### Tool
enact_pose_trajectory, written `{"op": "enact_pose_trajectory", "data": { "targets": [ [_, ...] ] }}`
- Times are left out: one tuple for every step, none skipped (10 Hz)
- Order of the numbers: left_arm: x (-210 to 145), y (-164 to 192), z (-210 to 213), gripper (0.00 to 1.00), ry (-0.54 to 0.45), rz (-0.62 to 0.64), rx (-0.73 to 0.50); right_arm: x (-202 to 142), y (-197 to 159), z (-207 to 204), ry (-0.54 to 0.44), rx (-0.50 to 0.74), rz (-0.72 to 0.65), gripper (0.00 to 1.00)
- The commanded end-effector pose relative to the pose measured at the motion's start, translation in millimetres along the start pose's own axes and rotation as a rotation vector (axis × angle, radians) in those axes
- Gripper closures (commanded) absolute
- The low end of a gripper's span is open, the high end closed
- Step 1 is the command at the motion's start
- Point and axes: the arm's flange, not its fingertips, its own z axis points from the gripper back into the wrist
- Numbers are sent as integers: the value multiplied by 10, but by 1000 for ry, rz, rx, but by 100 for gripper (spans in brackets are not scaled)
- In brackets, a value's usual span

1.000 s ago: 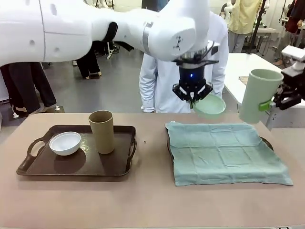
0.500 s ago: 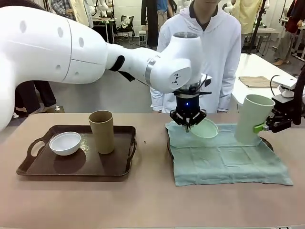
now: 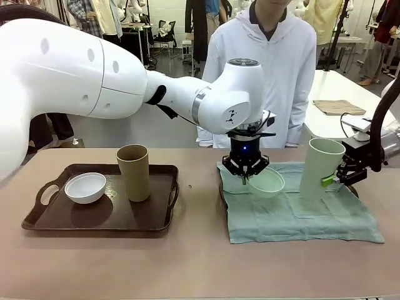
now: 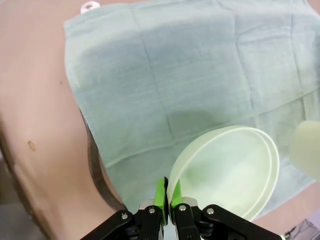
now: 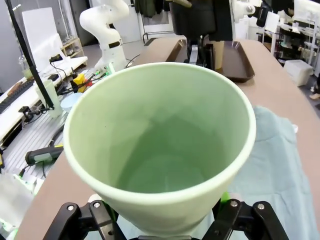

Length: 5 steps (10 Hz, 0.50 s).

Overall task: Set up a tray with a mat and arrange the tableware.
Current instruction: Place the Picnic Bowl and Reusable plastic cup back onto the Handle tray in front of the human's position.

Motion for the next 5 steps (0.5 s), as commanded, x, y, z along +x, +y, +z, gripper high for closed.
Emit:
{"op": "enact_pose_trajectory", "data": {
  "targets": [
    [-32,-7,-87,96,-14,-35,-11,-108,-42,-35,22,6,30,16],
    [-21,-23,-139,96,-28,-48,-15,-153,-71,-42,23,2,37,16],
    [10,-27,-201,96,-46,-61,-26,-204,-96,-40,33,0,39,16],
    [29,-28,-261,96,-52,-67,-36,-251,-115,-47,34,0,43,16],
    [47,-23,-286,96,-58,-71,-43,-270,-135,-56,35,-1,51,16]
  ]
}}
